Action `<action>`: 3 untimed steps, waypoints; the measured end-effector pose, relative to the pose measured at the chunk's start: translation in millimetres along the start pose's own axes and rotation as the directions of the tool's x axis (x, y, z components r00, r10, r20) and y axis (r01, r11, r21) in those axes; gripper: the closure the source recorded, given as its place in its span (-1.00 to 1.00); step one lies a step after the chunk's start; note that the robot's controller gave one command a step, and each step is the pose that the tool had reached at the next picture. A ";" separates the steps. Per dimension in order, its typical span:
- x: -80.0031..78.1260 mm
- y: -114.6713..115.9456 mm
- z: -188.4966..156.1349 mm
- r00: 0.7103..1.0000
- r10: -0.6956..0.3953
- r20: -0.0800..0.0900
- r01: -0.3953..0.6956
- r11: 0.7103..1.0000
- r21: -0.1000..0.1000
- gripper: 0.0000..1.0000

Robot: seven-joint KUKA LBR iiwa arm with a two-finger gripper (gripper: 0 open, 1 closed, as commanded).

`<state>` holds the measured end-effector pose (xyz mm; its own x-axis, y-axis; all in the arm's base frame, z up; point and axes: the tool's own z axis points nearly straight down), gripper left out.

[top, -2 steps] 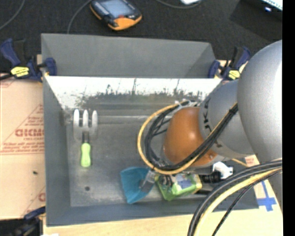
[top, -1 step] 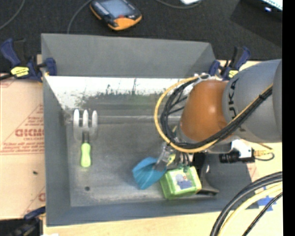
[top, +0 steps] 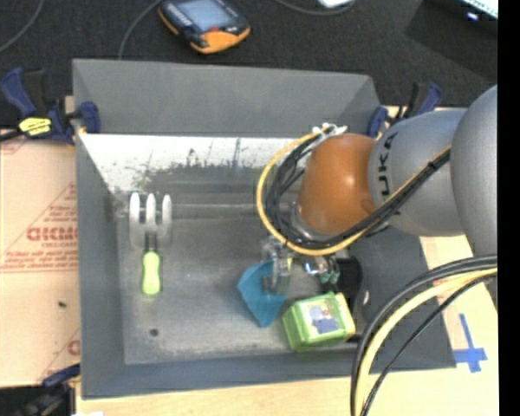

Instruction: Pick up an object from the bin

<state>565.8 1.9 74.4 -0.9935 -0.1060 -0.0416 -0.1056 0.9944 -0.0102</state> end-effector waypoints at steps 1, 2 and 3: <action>-54.9 -30.6 5.4 0.998 -0.063 -0.018 0.063 0.998 -0.012 1.00; 10.4 -49.6 -9.3 1.000 -0.026 0.004 0.026 1.000 -0.015 1.00; 9.4 -49.1 -8.5 1.000 -0.025 0.002 0.025 1.000 -0.015 1.00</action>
Offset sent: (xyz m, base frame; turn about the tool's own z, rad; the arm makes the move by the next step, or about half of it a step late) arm 0.0579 -0.0291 -0.0044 -0.0645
